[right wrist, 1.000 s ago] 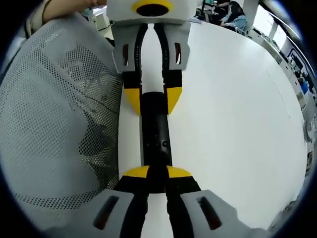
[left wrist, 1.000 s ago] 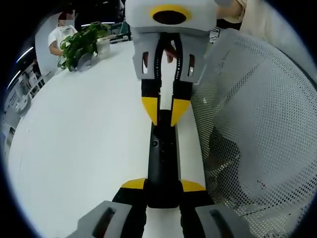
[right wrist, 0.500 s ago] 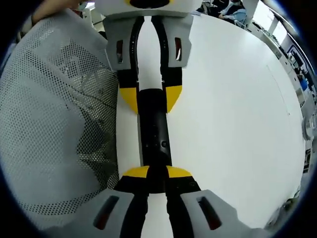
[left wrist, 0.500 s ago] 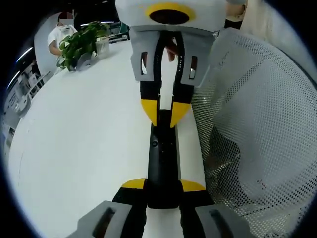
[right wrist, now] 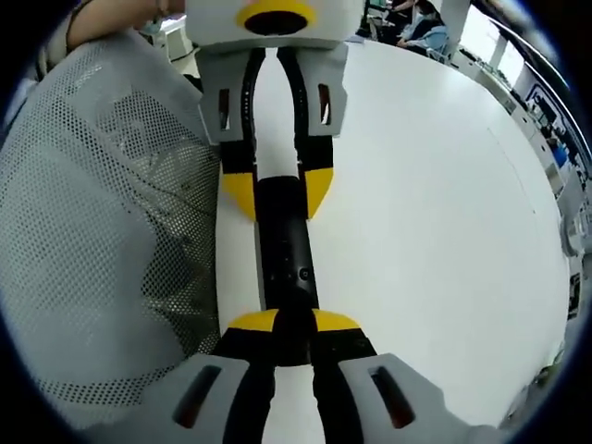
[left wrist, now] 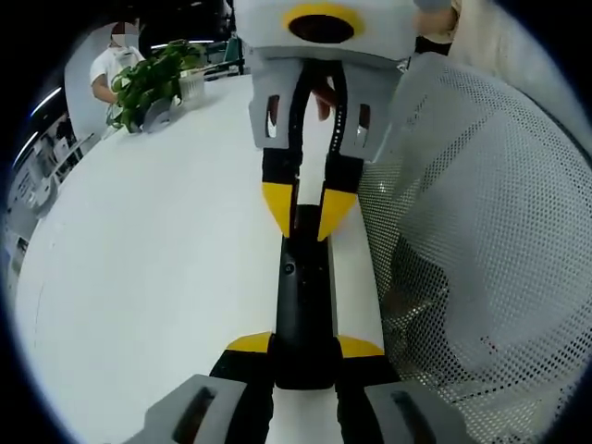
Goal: Press the specified remote control buttons in sequence, fully releasing each button before pressing the next.
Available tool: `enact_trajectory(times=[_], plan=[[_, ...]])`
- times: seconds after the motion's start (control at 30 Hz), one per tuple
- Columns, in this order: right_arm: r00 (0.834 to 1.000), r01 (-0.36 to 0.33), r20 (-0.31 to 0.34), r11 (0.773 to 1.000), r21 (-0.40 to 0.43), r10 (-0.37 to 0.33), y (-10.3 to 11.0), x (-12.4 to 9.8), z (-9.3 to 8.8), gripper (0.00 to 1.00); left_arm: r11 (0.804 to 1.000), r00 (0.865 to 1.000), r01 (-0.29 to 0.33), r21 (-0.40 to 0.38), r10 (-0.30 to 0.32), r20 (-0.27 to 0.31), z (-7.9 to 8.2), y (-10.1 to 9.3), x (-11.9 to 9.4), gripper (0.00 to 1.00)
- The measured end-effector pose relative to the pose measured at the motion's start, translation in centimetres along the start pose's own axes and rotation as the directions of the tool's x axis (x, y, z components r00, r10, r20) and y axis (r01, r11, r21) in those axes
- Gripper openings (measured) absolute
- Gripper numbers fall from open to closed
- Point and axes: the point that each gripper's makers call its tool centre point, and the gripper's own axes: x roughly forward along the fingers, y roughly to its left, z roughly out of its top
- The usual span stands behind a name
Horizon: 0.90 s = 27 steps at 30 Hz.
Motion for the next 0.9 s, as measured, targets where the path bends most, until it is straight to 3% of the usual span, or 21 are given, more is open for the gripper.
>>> enact_trajectory(times=[0.17, 0.4, 0.6, 0.9], plan=[[1.000, -0.018, -0.001, 1.000, 0.011, 0.018, -0.06, 0.00, -0.10, 0.11, 1.000, 1.000, 0.001, -0.001, -0.001, 0.001, 0.00, 0.01, 0.01, 0.24], [0.999, 0.014, -0.033, 0.999, -0.032, -0.015, 0.06, 0.17, -0.08, 0.11, 1.000, 1.000, 0.003, -0.002, -0.003, 0.000, 0.06, -0.01, 0.05, 0.24], [0.999, -0.010, -0.032, 1.000, -0.004, 0.010, -0.08, 0.16, -0.13, 0.11, 1.000, 1.000, 0.007, -0.004, -0.007, 0.001, 0.16, 0.00, 0.11, 0.24], [0.999, 0.003, 0.036, 1.000, -0.015, -0.002, -0.02, 0.01, -0.02, 0.11, 1.000, 1.000, 0.007, -0.004, -0.007, 0.008, 0.14, -0.03, 0.10, 0.24]])
